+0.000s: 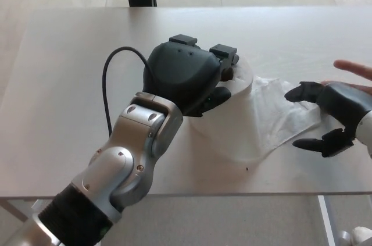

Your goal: A toilet paper roll is kept in the middle of the desk infront of the robot. The robot places its left hand on the top of the toilet paper roll to hold it still and uses its right hand to tear off a piece of toilet paper from it and hands the paper to a person

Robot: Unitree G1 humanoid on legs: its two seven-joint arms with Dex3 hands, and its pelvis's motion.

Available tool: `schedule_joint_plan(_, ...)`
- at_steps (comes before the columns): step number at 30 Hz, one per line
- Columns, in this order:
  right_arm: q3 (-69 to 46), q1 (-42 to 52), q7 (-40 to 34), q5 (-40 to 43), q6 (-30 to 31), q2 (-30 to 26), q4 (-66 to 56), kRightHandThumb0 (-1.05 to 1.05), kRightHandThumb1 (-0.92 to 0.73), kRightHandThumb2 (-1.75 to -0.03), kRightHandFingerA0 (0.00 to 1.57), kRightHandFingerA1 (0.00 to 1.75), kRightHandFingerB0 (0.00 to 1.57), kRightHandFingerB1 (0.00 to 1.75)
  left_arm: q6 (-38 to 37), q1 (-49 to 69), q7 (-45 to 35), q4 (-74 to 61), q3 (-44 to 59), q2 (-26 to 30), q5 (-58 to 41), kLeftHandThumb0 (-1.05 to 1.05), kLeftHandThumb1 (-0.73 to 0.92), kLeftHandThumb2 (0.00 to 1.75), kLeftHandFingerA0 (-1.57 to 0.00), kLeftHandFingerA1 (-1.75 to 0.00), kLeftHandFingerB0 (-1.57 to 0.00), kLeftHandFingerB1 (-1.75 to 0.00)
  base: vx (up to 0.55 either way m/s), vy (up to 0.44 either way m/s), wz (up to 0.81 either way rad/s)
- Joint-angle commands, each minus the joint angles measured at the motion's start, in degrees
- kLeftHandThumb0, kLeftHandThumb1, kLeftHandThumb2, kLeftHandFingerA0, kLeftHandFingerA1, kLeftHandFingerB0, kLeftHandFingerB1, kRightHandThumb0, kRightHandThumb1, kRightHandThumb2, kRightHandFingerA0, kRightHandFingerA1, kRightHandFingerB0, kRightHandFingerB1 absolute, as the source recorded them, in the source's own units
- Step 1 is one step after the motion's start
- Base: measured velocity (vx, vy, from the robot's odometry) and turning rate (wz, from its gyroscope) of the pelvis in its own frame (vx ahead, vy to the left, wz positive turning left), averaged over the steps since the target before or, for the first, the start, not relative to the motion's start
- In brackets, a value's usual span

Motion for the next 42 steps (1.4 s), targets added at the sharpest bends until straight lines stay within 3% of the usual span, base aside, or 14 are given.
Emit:
schedule_joint_plan(1, 2.8, -2.1, -2.3, -5.6, -1.5, 0.4, 1.0, -0.89, -0.49, -0.78, 0.00, 0.02, 0.11, 0.00, 3.1, 0.3, -1.9, 0.5, 0.5, -0.7, 1.6, -0.66, 0.88, 0.66, -0.43, -0.54, -0.39, -0.37, 0.00, 0.000, 0.00)
schedule_joint_plan(6, 6.0, -4.6, -3.4, -8.7, -4.2, 0.5, 2.5, -0.90, -0.51, -0.85, 0.00, 0.17, 0.07, 0.00, 3.0, -0.7, -2.2, 0.9, 0.7, -1.5, 1.8, -0.64, 0.88, 0.66, -0.52, -0.62, -0.37, -0.37, 0.00, 0.000, 0.00)
schedule_joint_plan(8, 7.3, -5.9, -3.9, -10.3, -4.4, 1.0, 3.2, -1.01, -0.57, -0.90, 0.00, 0.18, 0.00, 0.00, 2.9, -0.8, -1.2, 1.1, 1.0, -2.2, 1.5, -0.63, 0.83, 0.66, -0.73, -0.98, -0.39, -0.39, 0.00, 0.000, 0.00)
schedule_joint_plan(9, 7.6, -6.2, -4.4, -10.8, -4.2, 1.4, 3.4, -1.03, -0.58, -0.90, 0.00, 0.18, 0.00, 0.00, 2.9, -1.0, -0.9, 1.2, 1.2, -2.6, 1.2, -0.63, 0.68, 1.03, -0.59, -0.78, -0.33, -0.53, 0.00, 0.000, 0.00)
schedule_joint_plan(10, 7.9, -6.6, -4.9, -11.2, -4.0, 1.8, 3.8, -1.04, -0.58, -0.91, 0.00, 0.18, 0.00, 0.00, 2.9, -1.2, -1.0, 1.1, 1.5, -2.9, 0.7, -0.62, 0.85, 0.66, -0.51, -0.64, -0.40, -0.39, 0.00, 0.000, 0.00)
schedule_joint_plan(13, 8.3, -7.2, -5.5, -12.1, -3.5, 2.9, 4.2, -1.03, -0.58, -0.93, 0.00, 0.23, 0.00, 0.00, 2.4, -1.7, 0.4, 2.0, 1.8, -3.5, 0.9, -0.60, 0.85, 0.65, -0.63, -0.64, -0.42, -0.39, 0.00, 0.000, 0.00)
schedule_joint_plan(15, 6.9, -6.6, -7.7, -10.6, -4.2, 4.9, 5.2, -0.91, -0.48, -0.91, 0.00, 0.29, 0.00, 0.12, 2.0, -1.9, 2.0, 2.3, 2.0, -4.2, 0.9, -0.58, 0.80, 0.69, -0.82, -1.51, -0.42, -0.41, 0.00, 0.000, 0.00)
schedule_joint_plan(17, 6.3, -6.5, -7.0, -10.0, -4.1, 5.7, 5.8, -0.98, -0.54, -0.91, 0.00, 0.20, 0.00, 0.01, 1.3, -1.7, 2.7, 2.3, 2.4, -4.5, 0.3, -0.58, 0.80, 0.64, -0.79, -1.28, -0.42, -0.41, 0.00, 0.000, 0.00)
schedule_joint_plan(19, 5.8, -5.9, -7.2, -10.0, -3.9, 6.4, 5.7, -0.90, -0.48, -0.90, 0.00, 0.23, 0.00, 0.00, 1.9, -1.9, 1.8, 2.2, 2.5, -4.9, 0.2, -0.57, 0.79, 0.69, -0.77, -1.53, -0.39, -0.42, 0.00, 0.000, 0.00)
schedule_joint_plan(21, 6.2, -5.8, -4.2, -10.1, -1.8, 7.0, 5.6, -0.95, -0.52, -0.91, 0.00, 0.22, 0.00, 0.00, 2.6, -2.2, 0.8, 2.1, 2.4, -5.3, 0.5, -0.60, 0.66, 1.04, -1.02, -1.31, -0.32, -0.54, 0.00, 0.000, 0.00)
schedule_joint_plan(22, 6.3, -6.0, -3.3, -9.8, -0.9, 7.7, 6.2, -0.91, -0.49, -0.90, 0.00, 0.20, 0.00, 0.00, 2.2, -2.1, 1.6, 2.5, 2.5, -5.4, 0.3, -0.55, 0.78, 0.66, -0.75, -1.40, -0.39, -0.40, 0.00, 0.000, 0.00)
schedule_joint_plan(24, 6.6, -5.5, -1.6, -9.9, 1.3, 8.7, 5.3, -0.92, -0.50, -0.90, 0.00, 0.20, 0.00, 0.00, 2.6, -2.5, 0.9, 2.6, 2.3, -5.6, 0.8, -0.57, 0.86, 0.64, -0.59, -0.57, -0.39, -0.37, 0.00, 0.000, 0.00)
schedule_joint_plan(34, 10.0, -6.5, 4.1, -12.0, 3.1, 8.1, 5.1, -0.86, -0.49, -0.83, 0.00, 0.10, 0.12, 0.39, 3.3, -1.6, -0.2, 2.1, 2.1, -5.0, 1.3, -0.58, 0.85, 0.65, -0.47, -0.54, -0.40, -0.39, 0.00, 0.000, 0.00)
schedule_joint_plan(42, 8.5, -6.1, -1.4, -13.9, 4.4, 9.0, 7.3, -0.42, -0.70, -0.60, 0.37, 0.73, 0.43, 0.46, 2.2, -0.4, 1.5, 2.3, 1.0, -3.7, 2.3, -0.58, 0.85, 0.66, -0.49, -0.54, -0.42, -0.39, 0.00, 0.000, 0.00)
